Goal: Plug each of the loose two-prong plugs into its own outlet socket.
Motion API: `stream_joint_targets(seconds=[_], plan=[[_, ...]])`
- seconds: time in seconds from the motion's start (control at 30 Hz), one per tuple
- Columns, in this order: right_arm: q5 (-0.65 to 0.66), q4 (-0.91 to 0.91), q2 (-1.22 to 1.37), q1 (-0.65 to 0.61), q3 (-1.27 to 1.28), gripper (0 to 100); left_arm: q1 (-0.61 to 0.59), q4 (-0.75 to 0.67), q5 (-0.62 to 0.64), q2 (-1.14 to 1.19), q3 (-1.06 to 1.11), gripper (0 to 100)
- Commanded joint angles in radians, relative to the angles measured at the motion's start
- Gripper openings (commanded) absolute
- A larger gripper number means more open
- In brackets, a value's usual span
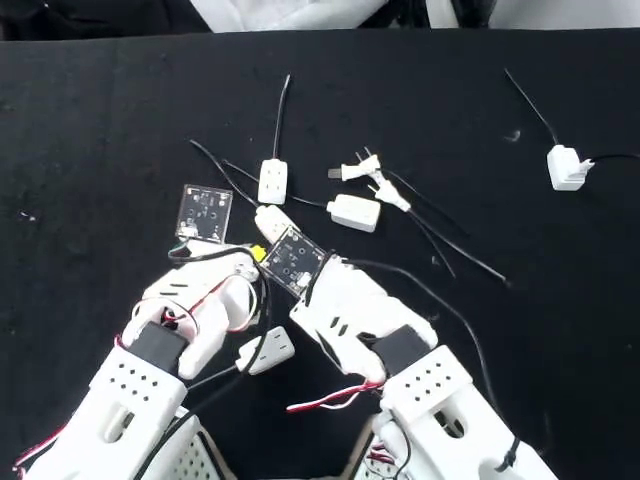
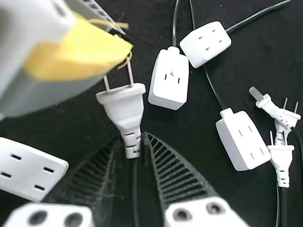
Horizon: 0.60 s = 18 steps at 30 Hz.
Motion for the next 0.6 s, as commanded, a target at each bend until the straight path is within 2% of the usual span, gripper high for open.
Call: stream_joint_targets(seconds=[0.0, 0.57], plan=[[-0.006, -0.026, -0.024, -0.003, -0.010, 1.1, -0.015, -0.006, -0.008, -0.009, -0.004, 3], [-0.008, -0.026, -0.024, -0.003, -0.010, 1.1, -0.010, -0.008, -0.002, -0.009, 0.036, 3]])
